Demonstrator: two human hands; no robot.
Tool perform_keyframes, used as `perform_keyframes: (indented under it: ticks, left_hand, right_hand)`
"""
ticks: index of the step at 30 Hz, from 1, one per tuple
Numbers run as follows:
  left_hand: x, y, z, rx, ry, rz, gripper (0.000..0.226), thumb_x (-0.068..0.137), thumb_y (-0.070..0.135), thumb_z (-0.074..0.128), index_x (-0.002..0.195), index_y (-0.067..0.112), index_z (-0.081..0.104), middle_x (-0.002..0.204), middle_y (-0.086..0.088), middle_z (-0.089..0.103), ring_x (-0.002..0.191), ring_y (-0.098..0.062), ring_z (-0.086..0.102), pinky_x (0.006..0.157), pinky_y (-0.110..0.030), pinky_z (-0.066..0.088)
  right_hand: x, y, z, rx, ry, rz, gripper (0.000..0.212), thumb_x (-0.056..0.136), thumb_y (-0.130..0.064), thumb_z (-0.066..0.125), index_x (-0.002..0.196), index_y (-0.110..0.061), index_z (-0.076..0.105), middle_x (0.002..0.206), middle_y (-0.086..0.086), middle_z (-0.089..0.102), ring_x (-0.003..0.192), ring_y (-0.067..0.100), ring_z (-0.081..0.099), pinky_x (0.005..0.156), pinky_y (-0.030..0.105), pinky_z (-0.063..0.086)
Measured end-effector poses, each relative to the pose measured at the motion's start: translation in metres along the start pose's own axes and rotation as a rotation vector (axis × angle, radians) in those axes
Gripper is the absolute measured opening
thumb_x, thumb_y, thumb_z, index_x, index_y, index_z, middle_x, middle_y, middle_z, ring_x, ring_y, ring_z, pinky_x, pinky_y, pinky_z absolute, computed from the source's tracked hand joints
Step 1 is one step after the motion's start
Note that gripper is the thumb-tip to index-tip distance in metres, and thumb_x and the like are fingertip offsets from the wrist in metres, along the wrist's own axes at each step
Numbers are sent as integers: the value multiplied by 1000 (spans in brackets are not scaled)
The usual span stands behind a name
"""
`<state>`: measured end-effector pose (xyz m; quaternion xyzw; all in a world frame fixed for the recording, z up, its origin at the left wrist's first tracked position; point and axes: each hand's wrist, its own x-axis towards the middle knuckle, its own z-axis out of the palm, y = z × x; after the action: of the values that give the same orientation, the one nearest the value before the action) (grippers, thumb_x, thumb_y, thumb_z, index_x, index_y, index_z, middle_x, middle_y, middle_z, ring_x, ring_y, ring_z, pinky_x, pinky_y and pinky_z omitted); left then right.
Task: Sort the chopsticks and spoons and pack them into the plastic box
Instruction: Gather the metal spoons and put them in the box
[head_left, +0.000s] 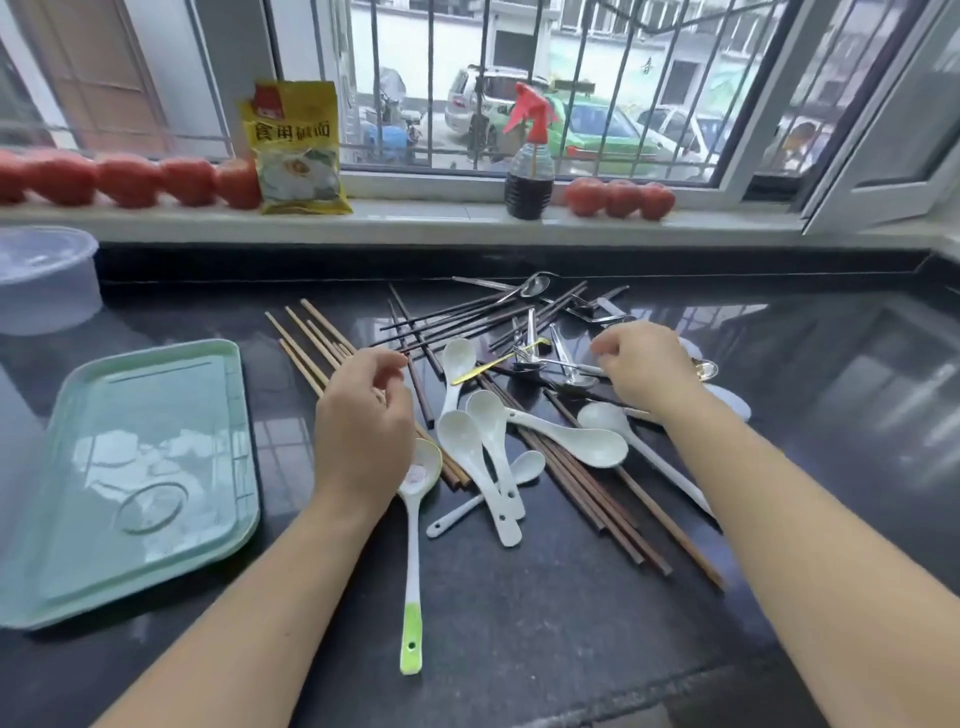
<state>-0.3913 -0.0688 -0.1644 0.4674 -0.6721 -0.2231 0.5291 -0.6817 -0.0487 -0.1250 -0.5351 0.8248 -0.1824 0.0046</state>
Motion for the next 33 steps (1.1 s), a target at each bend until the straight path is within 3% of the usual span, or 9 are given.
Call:
perform_keyframes:
  ticks: [3, 7, 10, 13, 19, 22, 24, 28, 33]
  left_hand:
    - [1, -2, 0, -29, -6, -13, 22, 97, 5, 53, 105, 18, 69, 95, 4, 68, 92, -15, 65, 83, -40, 57]
    - [-1, -2, -1, -35, -21, -26, 22, 98, 5, 54, 105, 18, 71, 93, 5, 69, 92, -14, 64, 83, -41, 57]
    - [-2, 1, -1, -34, -19, 21, 22, 99, 8, 55, 102, 20, 73, 93, 12, 69, 94, -13, 64, 84, -41, 56]
    - [-7, 12, -1, -74, -85, 87, 25, 102, 29, 48, 105, 27, 72, 101, 28, 64, 105, -2, 61, 93, -27, 50]
    - [-12, 18, -5, -309, -165, -75, 37, 112, 18, 38, 90, 12, 67, 79, 2, 70, 77, -3, 65, 69, -16, 49]
    - [-7, 19, -12, -404, -80, -135, 34, 112, 17, 34, 89, 8, 58, 66, -9, 65, 62, -21, 65, 62, -29, 52]
    - [-3, 14, -12, -447, -19, -185, 33, 113, 18, 33, 91, 6, 55, 57, -7, 50, 46, -18, 51, 48, -28, 45]
    - [-2, 5, -6, -477, -27, -232, 31, 113, 26, 33, 98, 13, 57, 54, 11, 38, 46, -8, 34, 48, -27, 32]
    - [-4, 7, -7, -527, -45, -247, 20, 108, 25, 37, 101, 22, 55, 54, 13, 39, 48, -8, 34, 51, -29, 32]
  right_hand:
    - [23, 8, 16, -165, -147, 22, 17, 93, -12, 63, 92, -20, 79, 99, 8, 75, 92, 30, 67, 78, 37, 58]
    - [12, 8, 3, -157, -52, 53, 13, 95, -21, 66, 87, -27, 76, 87, 1, 69, 88, 26, 64, 69, 30, 46]
    - [-10, -7, -29, 170, 29, 74, 8, 93, -22, 68, 89, -22, 74, 83, -5, 69, 87, 17, 64, 78, 30, 50]
    - [-58, -64, -36, 417, -89, -166, 3, 92, -19, 70, 91, -22, 71, 78, -13, 67, 74, 2, 60, 69, 20, 45]
    - [-121, -124, 6, 535, -182, -384, 9, 96, -25, 66, 95, -22, 75, 87, -8, 71, 83, 7, 63, 78, 29, 52]
    - [-95, -76, -10, 334, 90, -237, 14, 94, -19, 65, 98, -20, 78, 95, -3, 74, 92, 16, 64, 82, 32, 49]
    - [-71, -29, -20, 19, 201, -63, 19, 91, -11, 62, 95, -22, 77, 98, 4, 72, 97, 28, 60, 76, 33, 42]
    - [-56, 20, -10, -226, -42, 75, 15, 93, -14, 61, 93, -22, 73, 101, 5, 69, 97, 29, 59, 74, 33, 43]
    - [-52, 17, -4, -248, -51, -17, 14, 94, -18, 59, 97, -23, 72, 103, 3, 68, 101, 28, 62, 75, 33, 44]
